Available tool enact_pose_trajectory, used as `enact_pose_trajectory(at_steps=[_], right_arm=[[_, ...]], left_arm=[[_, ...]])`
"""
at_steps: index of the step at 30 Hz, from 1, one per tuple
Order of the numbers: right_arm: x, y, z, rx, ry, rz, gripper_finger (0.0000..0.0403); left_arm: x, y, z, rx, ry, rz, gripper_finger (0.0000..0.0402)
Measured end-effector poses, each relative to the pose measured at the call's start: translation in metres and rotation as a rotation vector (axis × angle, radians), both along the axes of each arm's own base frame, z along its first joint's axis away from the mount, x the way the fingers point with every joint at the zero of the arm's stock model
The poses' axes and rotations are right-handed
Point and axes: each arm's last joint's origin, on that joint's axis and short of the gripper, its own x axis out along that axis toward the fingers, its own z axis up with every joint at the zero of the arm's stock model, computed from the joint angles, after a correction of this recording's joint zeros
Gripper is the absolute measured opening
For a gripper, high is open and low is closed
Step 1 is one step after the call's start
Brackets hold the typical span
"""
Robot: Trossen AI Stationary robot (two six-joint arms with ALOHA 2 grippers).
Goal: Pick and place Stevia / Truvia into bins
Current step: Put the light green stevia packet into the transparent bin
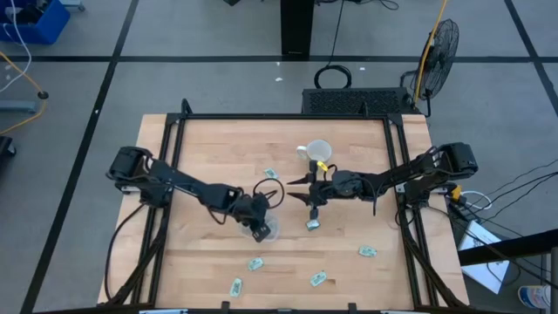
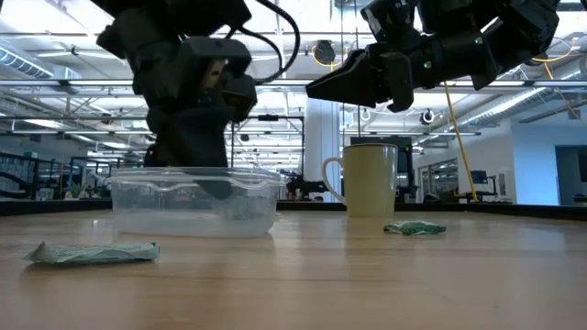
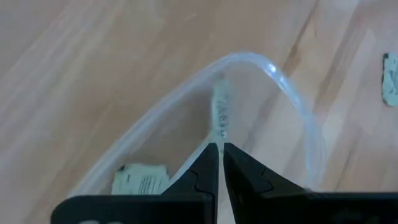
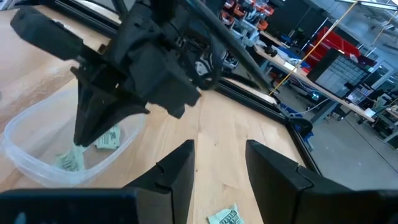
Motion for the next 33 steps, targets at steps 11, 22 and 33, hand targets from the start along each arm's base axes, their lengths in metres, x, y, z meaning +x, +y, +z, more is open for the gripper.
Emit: enact_pose_trajectory(at_steps=[11,22,33], right_arm=[[-0.001,0.000,-0.004,-0.005,0.037,-0.003,0.0144],[-0.001,-0.001,-0.005,-0.007,0.048,-0.002,0.0144],[-0.001,-0.002,-0.006,-0.031,0.062,-0.002,0.0144]], left_arm=[[-0.002,0.011,0.014,-0.046,-0.024,-0.044,0.0030],[-0.026,0.055,0.078,0.347,-0.210,0.078,0.0031],[-0.016,0.116,0.047,0.534,-0.054,0.156,0.0042]])
